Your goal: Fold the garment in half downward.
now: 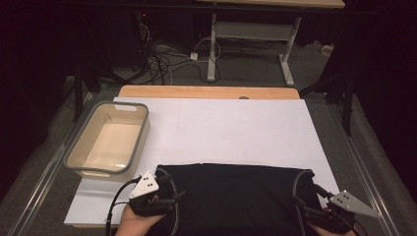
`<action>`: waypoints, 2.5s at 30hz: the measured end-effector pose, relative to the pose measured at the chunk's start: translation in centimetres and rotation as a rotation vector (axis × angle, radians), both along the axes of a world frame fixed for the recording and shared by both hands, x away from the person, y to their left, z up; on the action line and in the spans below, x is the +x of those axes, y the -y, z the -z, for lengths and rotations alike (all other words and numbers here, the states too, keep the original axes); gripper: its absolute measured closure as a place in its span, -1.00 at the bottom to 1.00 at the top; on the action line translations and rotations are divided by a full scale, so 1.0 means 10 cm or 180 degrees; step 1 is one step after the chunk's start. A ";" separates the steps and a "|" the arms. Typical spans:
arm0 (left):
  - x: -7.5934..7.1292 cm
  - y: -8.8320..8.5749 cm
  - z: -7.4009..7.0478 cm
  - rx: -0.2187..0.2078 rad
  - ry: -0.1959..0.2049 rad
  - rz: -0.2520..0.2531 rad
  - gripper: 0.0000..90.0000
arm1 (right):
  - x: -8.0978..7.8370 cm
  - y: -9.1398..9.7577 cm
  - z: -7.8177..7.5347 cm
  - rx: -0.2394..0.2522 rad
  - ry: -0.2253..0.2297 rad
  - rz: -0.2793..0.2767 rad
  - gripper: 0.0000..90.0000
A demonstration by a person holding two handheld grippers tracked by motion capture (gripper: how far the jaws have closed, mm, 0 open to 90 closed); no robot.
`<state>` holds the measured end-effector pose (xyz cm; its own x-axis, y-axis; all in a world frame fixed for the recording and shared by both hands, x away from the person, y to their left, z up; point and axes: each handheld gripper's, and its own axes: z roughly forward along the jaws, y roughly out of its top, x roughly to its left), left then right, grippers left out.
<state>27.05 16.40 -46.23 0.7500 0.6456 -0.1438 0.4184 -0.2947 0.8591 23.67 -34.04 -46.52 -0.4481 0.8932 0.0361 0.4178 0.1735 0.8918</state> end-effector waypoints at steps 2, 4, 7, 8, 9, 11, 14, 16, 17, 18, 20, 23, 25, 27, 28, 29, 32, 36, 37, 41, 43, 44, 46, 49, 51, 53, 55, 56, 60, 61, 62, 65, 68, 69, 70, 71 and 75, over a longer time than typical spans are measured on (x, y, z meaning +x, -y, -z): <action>0.07 0.03 -0.01 -0.0036 -0.0014 0.0030 -0.51 | 0.08 0.01 -0.02 -0.0004 0.0001 0.0006 -0.59; 0.09 0.04 -0.01 -0.0059 -0.0015 0.0003 -0.56 | 0.13 0.02 -0.03 0.0010 0.0015 0.0015 -0.65; 0.07 0.03 0.04 -0.0024 0.0007 -0.0018 -0.63 | 0.11 0.02 -0.01 0.0132 0.0091 0.0008 -0.70; 0.07 0.03 0.05 0.0043 -0.0009 -0.0023 -0.71 | 0.10 0.01 0.00 0.0087 0.0068 -0.0034 -0.76; 0.06 0.02 0.07 0.0072 0.0003 -0.0038 -0.71 | 0.09 0.00 0.02 0.0057 0.0046 -0.0031 -0.82; 0.05 -0.01 0.10 0.0068 -0.0042 -0.0086 -0.79 | 0.06 -0.01 0.06 0.0083 -0.0007 -0.0060 -0.92; 0.04 -0.03 0.10 0.0096 -0.0027 -0.0160 -0.94 | 0.05 -0.02 0.10 0.0047 -0.0049 -0.0044 -0.99; 0.04 -0.05 0.09 0.0107 -0.0038 -0.0189 -1.00 | 0.04 -0.01 0.10 0.0052 -0.0049 -0.0020 -0.99; 0.04 -0.06 0.09 0.0091 -0.0045 -0.0203 -1.00 | 0.03 0.00 0.10 0.0061 -0.0052 -0.0009 -0.99; 0.05 -0.08 0.09 0.0083 -0.0045 -0.0217 -1.00 | 0.03 0.01 0.10 0.0058 -0.0050 -0.0009 -0.99; 0.07 -0.11 0.09 0.0064 -0.0063 -0.0250 -1.00 | 0.02 0.01 0.11 0.0058 -0.0048 -0.0014 -0.99; 0.10 -0.19 0.09 0.0084 -0.0028 -0.0354 -1.00 | 0.02 0.00 0.13 0.0058 -0.0072 -0.0041 -0.99; 0.12 -0.24 0.10 0.0114 -0.0036 -0.0416 -1.00 | 0.03 -0.01 0.14 0.0043 -0.0078 -0.0038 -0.99; 0.15 -0.29 0.11 0.0134 -0.0070 -0.0460 -1.00 | 0.03 -0.02 0.14 0.0048 -0.0087 -0.0044 -0.99; 0.17 -0.31 0.12 0.0131 -0.0095 -0.0463 -1.00 | 0.03 -0.02 0.14 0.0046 -0.0083 -0.0049 -0.99; 0.19 -0.32 0.13 0.0126 -0.0123 -0.0478 -0.98 | 0.03 -0.02 0.14 0.0045 -0.0079 -0.0046 -0.99; 0.25 -0.34 0.16 0.0213 -0.0172 -0.0571 -0.82 | 0.03 -0.02 0.14 0.0050 -0.0089 -0.0031 -0.99; 0.35 -0.33 0.19 0.0174 -0.0292 -0.0632 -0.62 | 0.04 -0.02 0.15 0.0031 -0.0106 -0.0022 -0.99; 0.36 -0.32 0.19 0.0185 -0.0305 -0.0659 -0.56 | 0.04 -0.03 0.15 0.0025 -0.0107 -0.0030 -0.99; 0.46 -0.27 0.22 0.0397 -0.0446 -0.0798 -0.46 | 0.04 -0.04 0.16 -0.0008 -0.0116 -0.0029 -0.98; 0.47 -0.26 0.23 0.0457 -0.0509 -0.0880 -0.46 | 0.04 -0.04 0.16 -0.0015 -0.0118 -0.0029 -0.98; 0.48 -0.26 0.23 0.0481 -0.0546 -0.0893 -0.46 | 0.04 -0.04 0.16 -0.0022 -0.0115 -0.0029 -0.98; 0.51 -0.27 0.25 0.0468 -0.0693 -0.0863 -0.44 | 0.04 -0.04 0.16 -0.0025 -0.0113 -0.0027 -0.98; 0.51 -0.27 0.25 0.0445 -0.0723 -0.0821 -0.26 | 0.03 -0.03 0.16 -0.0027 -0.0114 0.0003 -0.97; 0.51 -0.27 0.25 0.0435 -0.0714 -0.0792 -0.15 | 0.03 -0.03 0.16 -0.0034 -0.0107 0.0035 -0.94; 0.51 -0.28 0.26 0.0397 -0.0715 -0.0703 0.02 | 0.03 -0.04 0.15 -0.0047 -0.0102 0.0066 -0.92; 0.50 -0.28 0.26 0.0321 -0.0748 -0.0566 0.28 | 0.05 -0.05 0.13 -0.0068 -0.0097 0.0092 -0.86; 0.49 -0.28 0.26 0.0327 -0.0718 -0.0540 0.37 | 0.05 -0.04 0.12 -0.0067 -0.0092 0.0114 -0.84; 0.43 -0.23 0.26 0.0443 -0.0523 -0.0525 0.55 | 0.15 -0.02 0.08 -0.0079 -0.0143 0.0258 -0.70; 0.43 -0.23 0.26 0.0451 -0.0507 -0.0527 0.56 | 0.19 0.00 0.06 -0.0070 -0.0160 0.0284 -0.64; 0.43 -0.23 0.26 0.0447 -0.0506 -0.0523 0.56 | 0.22 0.01 0.05 -0.0090 -0.0167 0.0331 -0.64; 0.44 -0.25 0.26 0.0397 -0.0546 -0.0505 0.57 | 0.38 0.04 -0.01 -0.0146 -0.0219 0.0443 -0.55; 0.44 -0.25 0.26 0.0394 -0.0541 -0.0503 0.57 | 0.57 0.08 -0.06 -0.0177 -0.0340 0.0500 -0.39; 0.43 -0.25 0.26 0.0398 -0.0537 -0.0503 0.56 | 0.62 0.09 -0.06 -0.0182 -0.0366 0.0536 -0.33; 0.43 -0.25 0.26 0.0402 -0.0529 -0.0504 0.56 | 0.67 0.11 -0.07 -0.0190 -0.0382 0.0576 -0.26; 0.43 -0.25 0.26 0.0401 -0.0530 -0.0503 0.56 | 0.71 0.12 -0.06 -0.0176 -0.0403 0.0596 -0.24; 0.44 -0.25 0.26 0.0388 -0.0541 -0.0498 0.56 | 0.83 0.18 0.04 -0.0158 -0.0668 0.0704 -0.14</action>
